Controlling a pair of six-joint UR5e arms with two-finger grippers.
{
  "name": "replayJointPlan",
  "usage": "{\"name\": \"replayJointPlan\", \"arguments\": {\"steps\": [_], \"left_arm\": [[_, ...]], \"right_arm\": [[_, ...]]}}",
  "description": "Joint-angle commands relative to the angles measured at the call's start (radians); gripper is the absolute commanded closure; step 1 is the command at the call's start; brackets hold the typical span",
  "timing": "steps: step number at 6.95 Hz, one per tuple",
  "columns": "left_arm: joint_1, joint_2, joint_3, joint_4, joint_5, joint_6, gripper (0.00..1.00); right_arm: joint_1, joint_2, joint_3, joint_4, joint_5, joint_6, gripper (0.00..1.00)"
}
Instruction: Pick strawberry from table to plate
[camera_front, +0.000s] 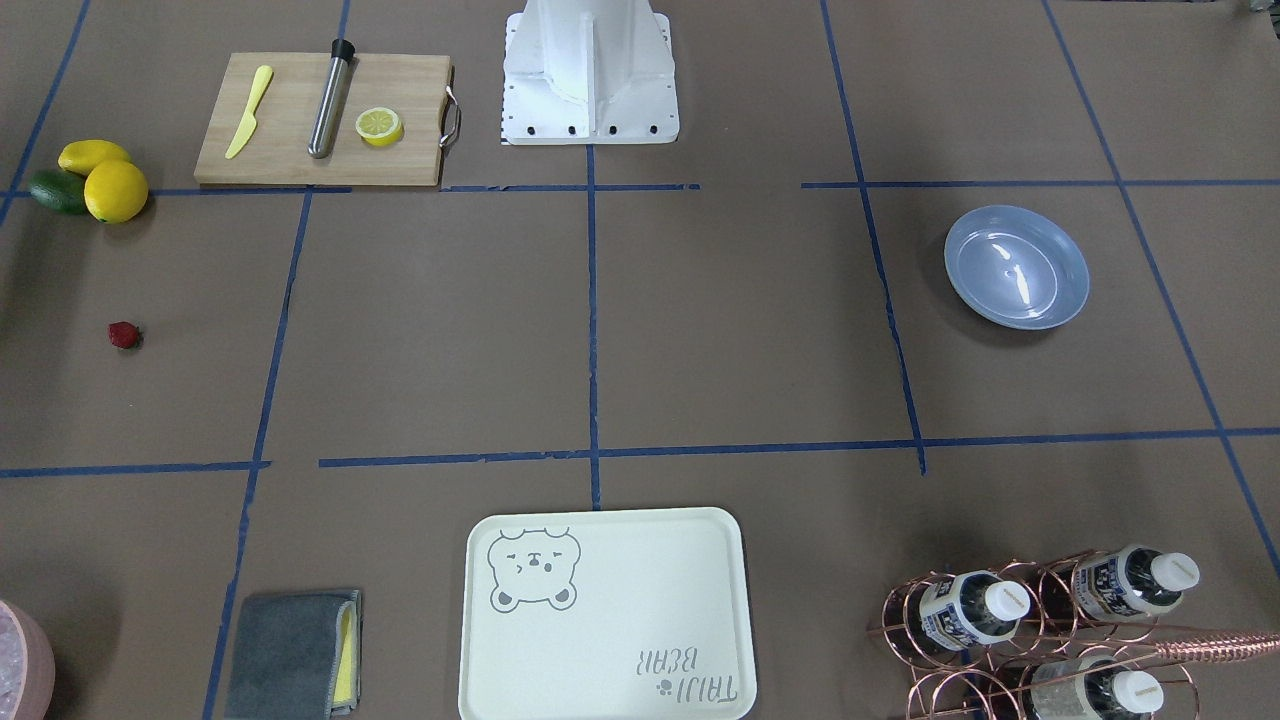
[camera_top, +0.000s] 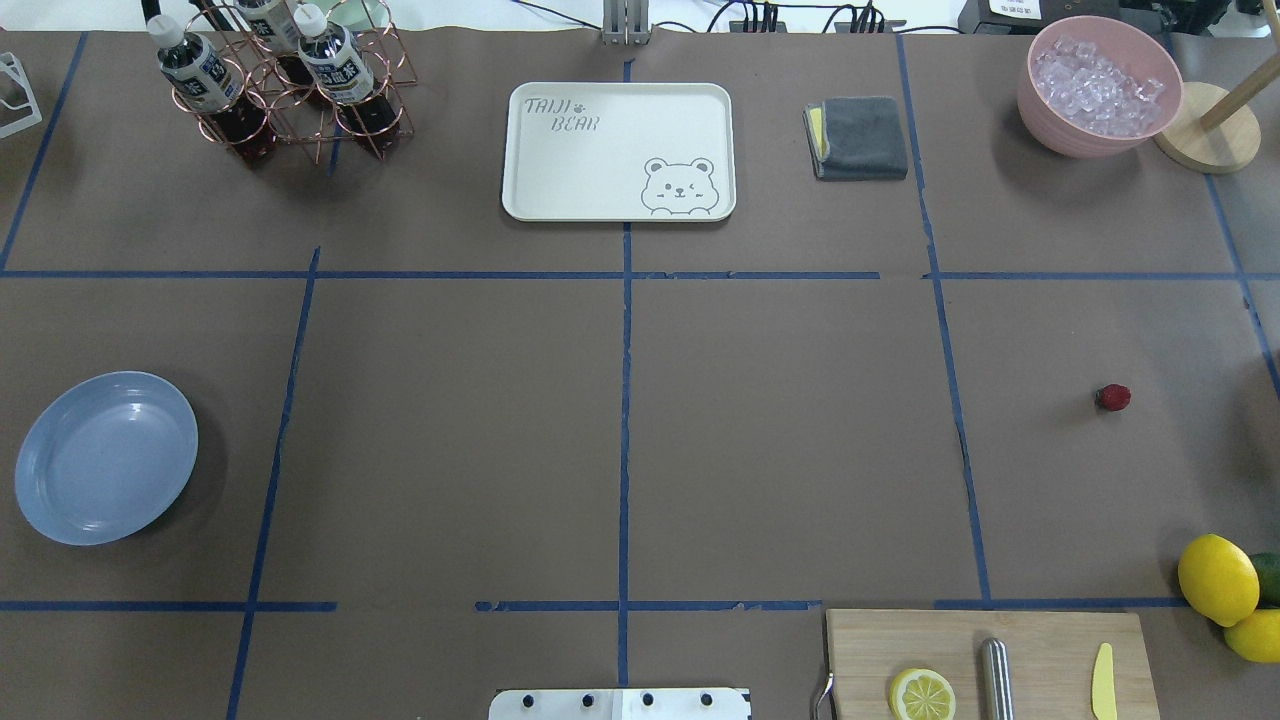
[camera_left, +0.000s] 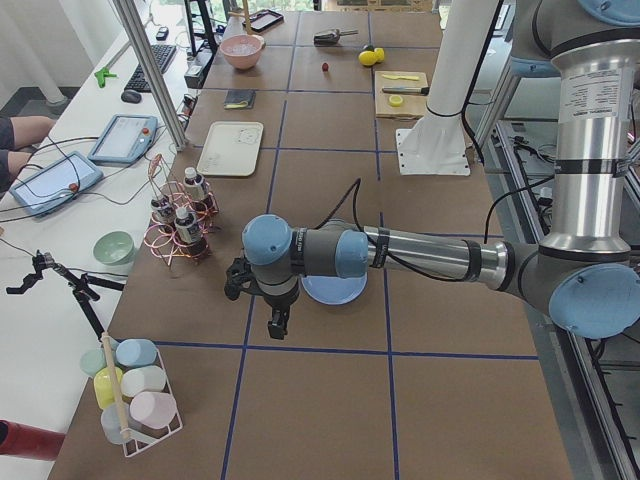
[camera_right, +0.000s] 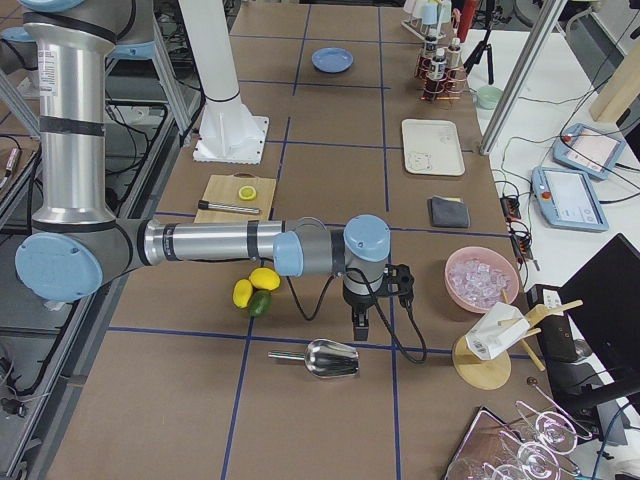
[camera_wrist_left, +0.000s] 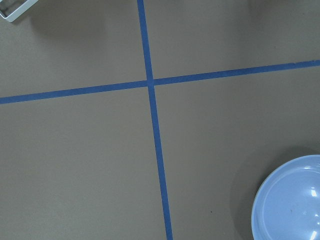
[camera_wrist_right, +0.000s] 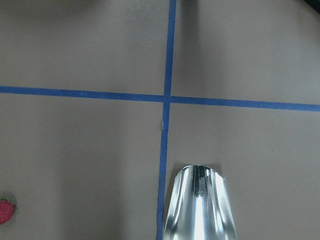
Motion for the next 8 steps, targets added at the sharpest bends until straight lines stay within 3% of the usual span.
{"name": "replayJointPlan", "arguments": {"steps": [1, 2, 4, 5, 6, 8], "left_arm": [[0.0, 0.0, -0.012, -0.001, 0.0, 0.002, 0.0], [0.0, 0.0, -0.008, -0.002, -0.003, 0.003, 0.0], [0.0, -0.002, -0.02, -0.007, 0.002, 0.006, 0.0], [0.002, -0.003, -0.023, -0.055, 0.011, 0.003, 0.0], [0.005, -0.006, -0.018, -0.149, 0.011, 0.003, 0.0], [0.006, -0.012, 0.033, -0.462, 0.009, -0.006, 0.0]], "right_arm": [[0.0, 0.0, 0.0, 0.0, -0.001, 0.0, 0.0], [0.0, 0.003, 0.002, 0.001, 0.0, -0.006, 0.0], [0.0, -0.003, 0.005, 0.166, 0.014, 0.003, 0.0], [-0.006, 0.001, 0.006, 0.202, 0.062, 0.003, 0.0], [-0.018, 0.002, 0.008, 0.256, 0.092, 0.005, 0.0], [-0.07, 0.006, 0.012, 0.316, 0.108, 0.017, 0.0]]}}
